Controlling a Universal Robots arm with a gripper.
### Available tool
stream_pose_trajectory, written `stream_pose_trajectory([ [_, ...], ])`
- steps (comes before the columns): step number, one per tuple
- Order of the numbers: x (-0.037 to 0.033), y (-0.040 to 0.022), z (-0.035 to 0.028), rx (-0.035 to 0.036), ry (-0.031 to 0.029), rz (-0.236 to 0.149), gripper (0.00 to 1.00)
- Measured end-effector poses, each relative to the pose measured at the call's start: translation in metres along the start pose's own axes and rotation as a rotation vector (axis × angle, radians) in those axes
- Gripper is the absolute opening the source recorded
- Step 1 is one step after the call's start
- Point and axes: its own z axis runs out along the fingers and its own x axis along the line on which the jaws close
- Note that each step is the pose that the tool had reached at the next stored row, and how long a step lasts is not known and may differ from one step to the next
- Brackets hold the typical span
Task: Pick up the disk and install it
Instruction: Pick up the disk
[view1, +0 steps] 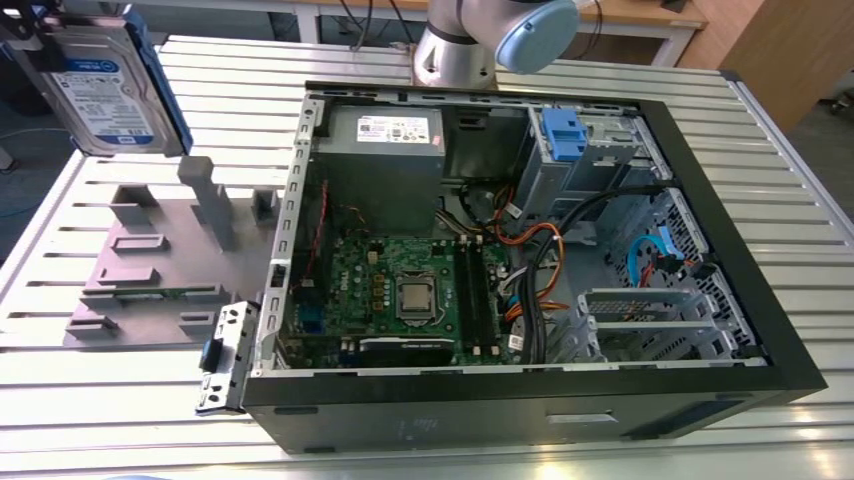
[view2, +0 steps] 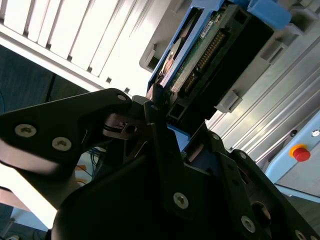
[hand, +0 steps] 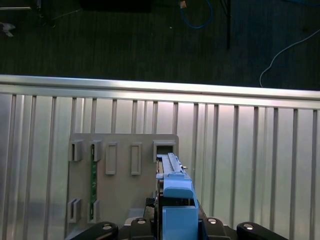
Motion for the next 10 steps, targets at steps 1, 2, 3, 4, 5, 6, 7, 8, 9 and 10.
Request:
stream_pose_trajectory([
  [1,0.0,0.0,-0.0003,0.0001,0.0,0.0,0.36],
  [2,0.0,0.0,-0.0005,0.0,0.0,0.0,0.36],
  [3,0.0,0.0,-0.0008,0.0,0.0,0.0,0.36],
  [4,0.0,0.0,-0.0011,0.0001,0.0,0.0,0.36],
  [5,0.0,0.0,-0.0013,0.0001,0.0,0.0,0.36],
  [6,0.0,0.0,-0.0016,0.0,0.0001,0.0,0.36],
  [7,0.0,0.0,-0.0019,0.0,0.0,0.0,0.36],
  [8,0.0,0.0,-0.0022,0.0,0.0,0.0,0.36],
  [9,0.0,0.0,-0.0024,0.0001,0.0,0.0,0.36],
  [10,0.0,0.0,-0.0028,0.0,0.0,0.0,0.36],
])
